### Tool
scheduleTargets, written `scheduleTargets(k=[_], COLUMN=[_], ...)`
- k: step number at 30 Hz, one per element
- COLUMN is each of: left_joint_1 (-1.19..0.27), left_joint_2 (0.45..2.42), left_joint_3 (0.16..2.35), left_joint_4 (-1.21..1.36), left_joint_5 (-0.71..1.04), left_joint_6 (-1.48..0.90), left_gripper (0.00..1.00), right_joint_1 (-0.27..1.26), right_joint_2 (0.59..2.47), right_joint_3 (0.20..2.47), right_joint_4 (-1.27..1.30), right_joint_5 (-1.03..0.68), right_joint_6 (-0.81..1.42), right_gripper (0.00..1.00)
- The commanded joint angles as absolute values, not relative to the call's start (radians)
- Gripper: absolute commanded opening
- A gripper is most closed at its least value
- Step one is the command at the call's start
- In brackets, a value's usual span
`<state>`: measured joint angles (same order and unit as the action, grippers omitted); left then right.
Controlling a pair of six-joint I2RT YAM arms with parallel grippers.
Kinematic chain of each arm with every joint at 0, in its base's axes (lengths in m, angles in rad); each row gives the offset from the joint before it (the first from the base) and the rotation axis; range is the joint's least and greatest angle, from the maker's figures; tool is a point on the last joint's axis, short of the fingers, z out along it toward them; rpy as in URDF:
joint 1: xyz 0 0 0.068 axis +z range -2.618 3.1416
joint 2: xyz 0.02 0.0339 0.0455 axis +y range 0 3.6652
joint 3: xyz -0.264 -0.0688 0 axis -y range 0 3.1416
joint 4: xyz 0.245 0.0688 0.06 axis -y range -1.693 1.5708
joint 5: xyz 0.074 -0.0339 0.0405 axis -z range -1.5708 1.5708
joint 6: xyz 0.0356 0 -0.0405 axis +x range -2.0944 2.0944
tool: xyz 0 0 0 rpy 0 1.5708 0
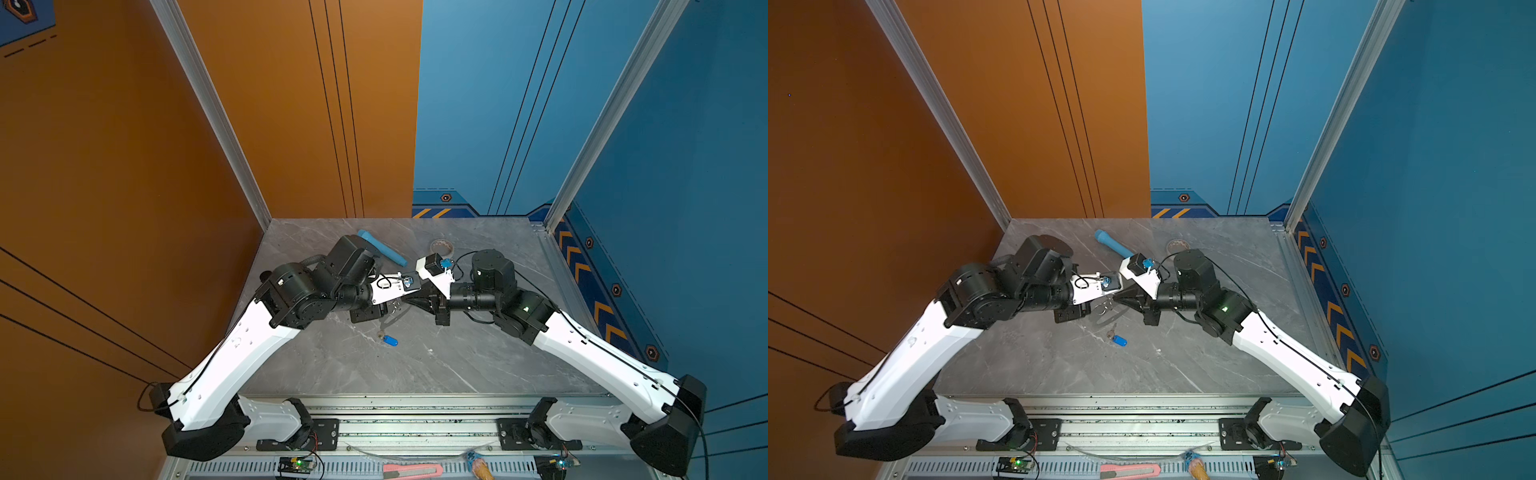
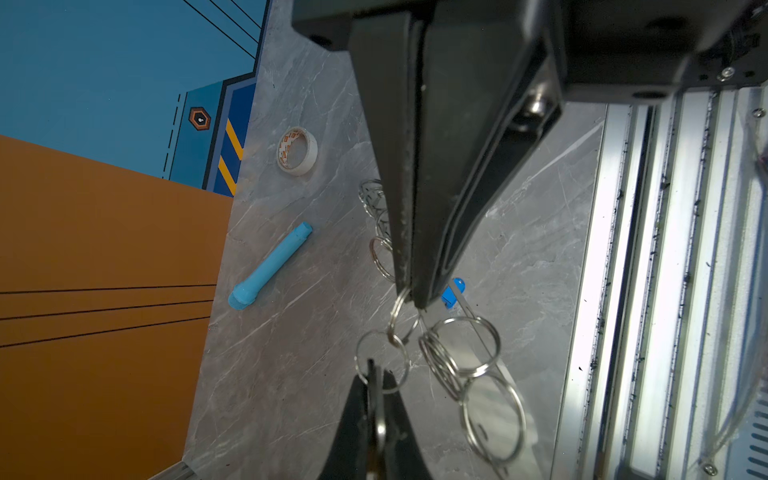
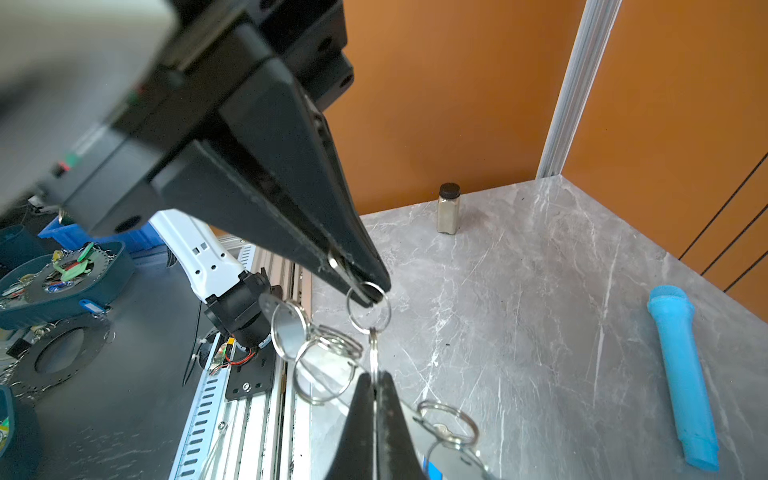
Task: Remove the keys from the keyring
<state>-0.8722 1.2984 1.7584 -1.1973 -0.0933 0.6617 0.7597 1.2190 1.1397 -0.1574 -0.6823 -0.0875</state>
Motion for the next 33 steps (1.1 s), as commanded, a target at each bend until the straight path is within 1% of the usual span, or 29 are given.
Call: scheduleTargets(k=[1,5,10,14,17,28,33], left_joint_1=[-0.900,-0.913,-0.892,-0.858,-0.850,-0.853,-0.871], left_joint_2=[1.279,1.279,1.266,1.243,1.224,1.207,1.197], left_joint_3=[1.750,1.750,1.725,1.699,1.679,1.715,1.724], left_joint_4=[-1.190,-1.190,-1.162,-1.104,-1.059,-1.013,-0.973], left_joint_5=[-0.164,-0.174,-0.152,-0.085,-0.065,-0.045,-0.055], left_joint_6=[0.693,0.684,0.604,0.528,0.497,0.496,0.491], left_gripper=[0.00,0.00,0.00,0.00,0.00,0.00,0.00], right_joint_1=[0.762,0.752,0.735,0.740,0.740,0.758,0.777], right_joint_2=[1.204,1.189,1.121,1.084,1.074,1.080,1.067], right_joint_3=[1.162,1.128,1.010,0.945,0.917,0.900,0.894], right_joint_4=[-0.236,-0.177,0.098,0.273,0.386,0.473,0.490], right_joint_5=[-0.702,-0.696,-0.640,-0.579,-0.552,-0.561,-0.533], right_joint_6=[-0.097,-0.061,0.047,0.096,0.155,0.192,0.141], right_gripper=[0.00,0.00,0.00,0.00,0.00,0.00,0.00])
